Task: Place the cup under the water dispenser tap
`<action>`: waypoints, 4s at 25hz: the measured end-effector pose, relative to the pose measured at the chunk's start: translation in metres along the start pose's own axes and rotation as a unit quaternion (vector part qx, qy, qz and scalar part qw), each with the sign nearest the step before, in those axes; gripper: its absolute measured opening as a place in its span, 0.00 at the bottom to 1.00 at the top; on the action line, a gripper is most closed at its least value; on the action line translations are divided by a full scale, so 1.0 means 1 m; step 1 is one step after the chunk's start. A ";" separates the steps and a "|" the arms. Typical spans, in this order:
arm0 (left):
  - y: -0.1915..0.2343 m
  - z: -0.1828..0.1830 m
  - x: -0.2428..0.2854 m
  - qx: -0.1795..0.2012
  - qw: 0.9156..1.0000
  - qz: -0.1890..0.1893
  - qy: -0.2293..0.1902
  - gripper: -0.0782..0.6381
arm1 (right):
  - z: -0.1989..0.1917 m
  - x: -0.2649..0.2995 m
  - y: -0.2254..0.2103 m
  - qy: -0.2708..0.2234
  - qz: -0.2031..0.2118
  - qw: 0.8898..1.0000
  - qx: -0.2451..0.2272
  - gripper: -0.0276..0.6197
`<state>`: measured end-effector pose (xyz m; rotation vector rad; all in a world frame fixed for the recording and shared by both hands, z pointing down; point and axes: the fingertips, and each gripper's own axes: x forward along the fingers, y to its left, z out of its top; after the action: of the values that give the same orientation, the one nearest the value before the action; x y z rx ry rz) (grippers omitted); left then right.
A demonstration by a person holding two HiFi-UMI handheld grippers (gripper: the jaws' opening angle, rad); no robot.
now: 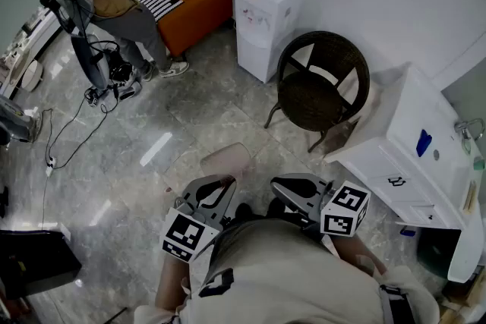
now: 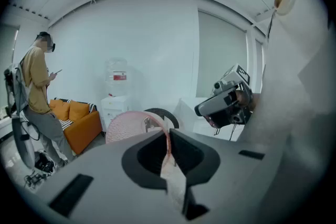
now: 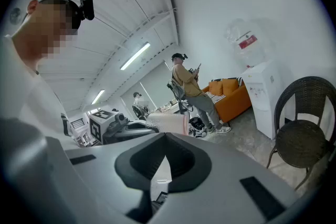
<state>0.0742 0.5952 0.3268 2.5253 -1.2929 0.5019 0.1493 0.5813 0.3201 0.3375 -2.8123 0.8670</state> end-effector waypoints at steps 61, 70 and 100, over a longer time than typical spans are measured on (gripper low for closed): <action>0.094 0.082 0.161 0.087 0.987 0.091 0.101 0.21 | 0.104 0.016 -0.180 -0.008 0.063 0.996 0.063 0.09; 0.110 0.097 0.202 0.090 0.985 0.093 0.116 0.21 | 0.117 0.003 -0.218 -0.007 0.064 0.996 0.062 0.09; 0.365 0.099 0.241 0.162 0.981 -0.033 0.100 0.21 | 0.205 0.192 -0.291 -0.033 -0.075 0.992 0.096 0.09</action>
<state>-0.0755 0.1739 0.3633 2.6744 -1.1278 0.9955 0.0217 0.1989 0.3525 0.6064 -2.7235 1.1126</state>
